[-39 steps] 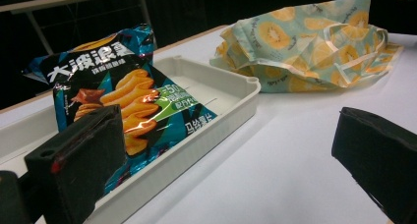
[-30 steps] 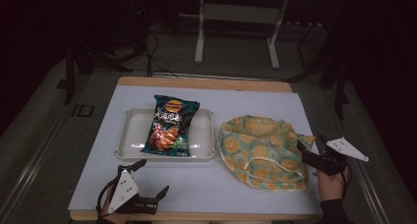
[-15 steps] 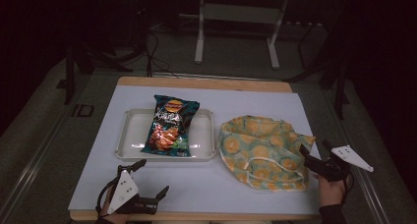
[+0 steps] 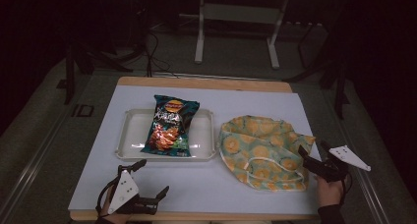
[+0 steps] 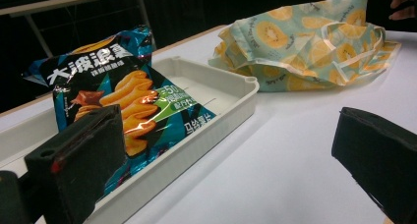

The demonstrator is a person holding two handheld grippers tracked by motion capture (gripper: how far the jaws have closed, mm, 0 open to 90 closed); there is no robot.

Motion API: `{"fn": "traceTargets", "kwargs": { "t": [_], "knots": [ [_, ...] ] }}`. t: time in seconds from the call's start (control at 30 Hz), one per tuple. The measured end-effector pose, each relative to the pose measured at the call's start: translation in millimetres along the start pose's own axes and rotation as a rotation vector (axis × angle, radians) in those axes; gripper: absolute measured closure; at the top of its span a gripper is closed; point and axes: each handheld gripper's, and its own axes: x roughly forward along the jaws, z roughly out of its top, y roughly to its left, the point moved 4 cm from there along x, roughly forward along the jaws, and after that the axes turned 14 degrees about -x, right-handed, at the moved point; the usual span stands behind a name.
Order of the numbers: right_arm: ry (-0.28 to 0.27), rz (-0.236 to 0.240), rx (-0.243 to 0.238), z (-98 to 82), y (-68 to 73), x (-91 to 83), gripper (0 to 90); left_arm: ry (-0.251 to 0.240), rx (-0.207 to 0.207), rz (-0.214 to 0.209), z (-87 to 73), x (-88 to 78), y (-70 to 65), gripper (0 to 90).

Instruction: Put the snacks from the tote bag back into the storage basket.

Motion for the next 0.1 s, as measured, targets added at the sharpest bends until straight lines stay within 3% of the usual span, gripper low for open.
{"fn": "traceTargets", "kwargs": {
  "t": [0.1],
  "knots": [
    [0.004, 0.002, 0.003, -0.4, 0.1, 0.7, 13.6, 0.001, 0.002, -0.001, 0.0, -0.1, 0.0, 0.2]
  ]
}}
